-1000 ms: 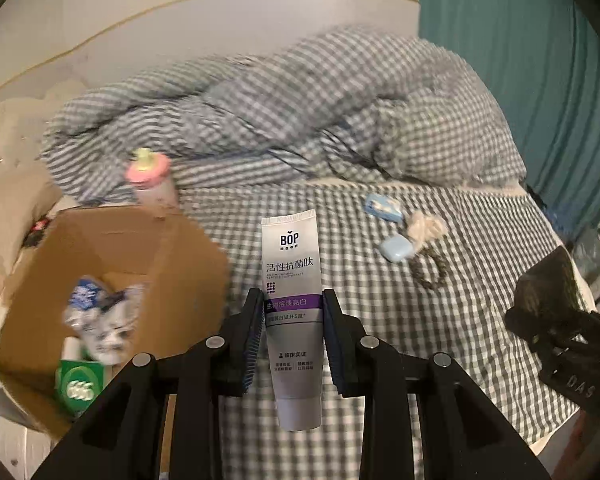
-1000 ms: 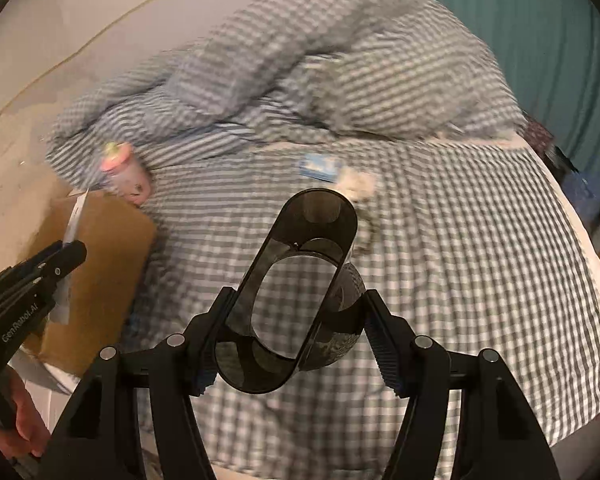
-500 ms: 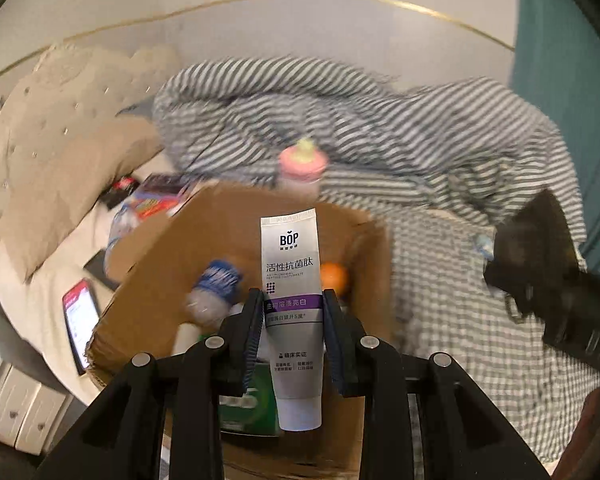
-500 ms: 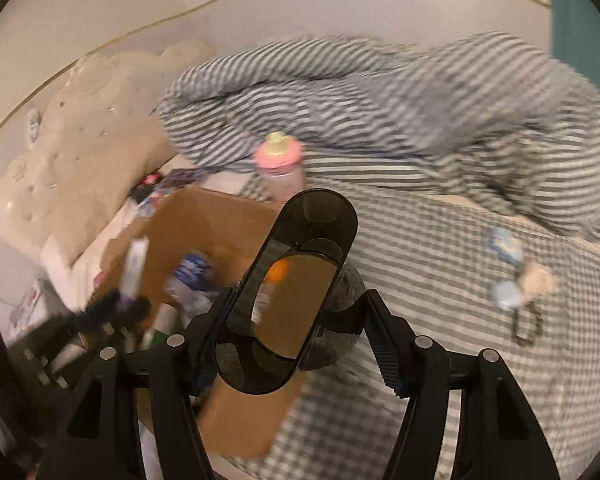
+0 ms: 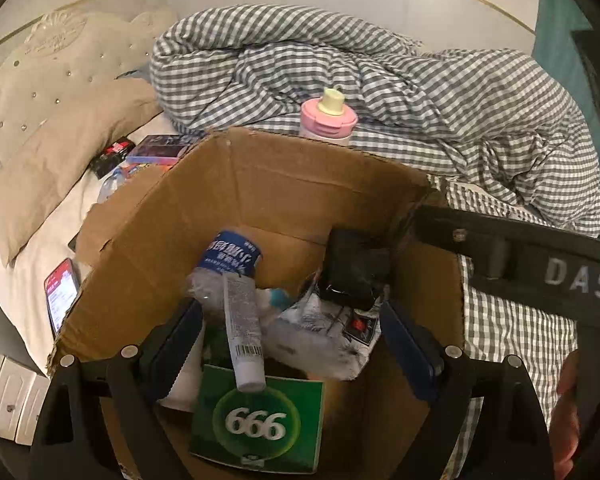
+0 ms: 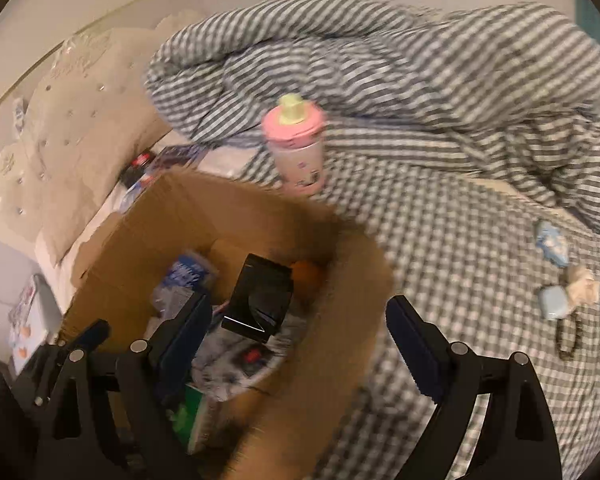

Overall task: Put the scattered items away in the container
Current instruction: 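Carry the cream tube and hair tie over the box and open both tools, then move both tools back toward the light blue case and bracelet, then grasp the light blue case with the left tool while the right tool grasps the bead bracelet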

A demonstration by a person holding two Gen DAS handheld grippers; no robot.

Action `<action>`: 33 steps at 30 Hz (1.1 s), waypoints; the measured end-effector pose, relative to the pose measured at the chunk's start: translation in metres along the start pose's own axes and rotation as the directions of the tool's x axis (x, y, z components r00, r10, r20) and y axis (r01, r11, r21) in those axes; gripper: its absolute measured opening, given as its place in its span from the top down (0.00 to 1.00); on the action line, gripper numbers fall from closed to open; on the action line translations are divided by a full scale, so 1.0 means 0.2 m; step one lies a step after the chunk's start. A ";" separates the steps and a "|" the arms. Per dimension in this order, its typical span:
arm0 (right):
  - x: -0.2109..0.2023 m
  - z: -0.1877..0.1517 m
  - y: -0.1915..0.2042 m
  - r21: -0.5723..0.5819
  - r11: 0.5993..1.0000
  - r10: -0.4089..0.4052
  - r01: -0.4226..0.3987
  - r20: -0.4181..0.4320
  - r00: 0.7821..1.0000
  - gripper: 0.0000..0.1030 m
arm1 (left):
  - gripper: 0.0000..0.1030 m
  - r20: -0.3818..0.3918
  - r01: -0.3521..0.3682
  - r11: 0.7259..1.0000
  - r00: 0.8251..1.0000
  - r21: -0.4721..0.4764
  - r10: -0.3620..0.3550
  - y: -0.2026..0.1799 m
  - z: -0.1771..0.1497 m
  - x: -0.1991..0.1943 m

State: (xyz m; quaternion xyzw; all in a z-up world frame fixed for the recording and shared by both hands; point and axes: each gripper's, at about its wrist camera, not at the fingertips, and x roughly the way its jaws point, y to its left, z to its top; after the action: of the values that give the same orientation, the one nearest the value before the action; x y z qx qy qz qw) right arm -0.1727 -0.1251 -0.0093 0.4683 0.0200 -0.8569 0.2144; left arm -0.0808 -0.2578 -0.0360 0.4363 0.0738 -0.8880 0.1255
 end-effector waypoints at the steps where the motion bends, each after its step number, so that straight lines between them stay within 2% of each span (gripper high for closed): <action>1: -0.03 -0.02 -0.05 0.011 1.000 -0.013 0.013 0.011 1.000 0.14 | 0.10 0.004 -0.003 1.000 1.000 0.005 0.003 -0.02 0.00 -0.01; 5: -0.18 -0.12 -0.33 0.085 0.992 -0.096 0.092 0.039 0.995 0.14 | 0.10 0.024 0.023 0.999 0.999 0.022 -0.023 -0.13 0.01 -0.05; 9: -0.32 -0.27 -0.67 0.191 0.968 -0.174 0.162 0.044 0.984 0.14 | 0.08 0.050 0.077 0.995 0.996 0.056 -0.080 -0.33 0.00 -0.12; 13: -0.50 -0.42 -1.05 0.314 0.926 -0.234 0.210 0.042 0.971 0.14 | 0.06 0.060 0.157 0.982 0.985 0.107 -0.164 -0.60 -0.03 -0.17; 15: -0.57 -0.47 -1.23 0.366 0.899 -0.272 0.241 0.034 0.962 0.14 | 0.00 0.061 0.205 0.969 0.975 0.136 -0.214 -0.76 -0.05 -0.17; 18: -0.64 -0.55 -1.47 0.431 0.862 -0.302 0.268 0.013 0.953 0.14 | 0.00 0.051 0.240 0.956 0.967 0.170 -0.251 -0.97 -0.07 -0.12; 21: -0.64 -0.59 -1.63 0.461 0.840 -0.318 0.286 -0.009 0.948 0.14 | 0.00 0.002 0.252 0.946 0.966 0.201 -0.258 -1.18 -0.07 0.00; 26: -0.56 -0.56 -1.79 0.474 0.834 -0.305 0.283 -0.031 0.952 0.14 | 0.00 -0.047 0.247 0.926 0.969 0.286 -0.244 -1.52 -0.05 0.23; 33: -0.30 -0.40 -1.92 0.456 0.854 -0.252 0.251 -0.060 0.966 0.14 | 0.00 -0.110 0.267 0.906 0.964 0.329 -0.244 -1.75 -0.04 0.53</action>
State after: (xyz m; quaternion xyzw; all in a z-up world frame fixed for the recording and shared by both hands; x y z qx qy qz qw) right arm -0.2292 0.2631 -0.0699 0.4982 -0.1227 -0.8582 -0.0165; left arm -0.2388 0.0624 -0.1175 0.4671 -0.0203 -0.8811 -0.0715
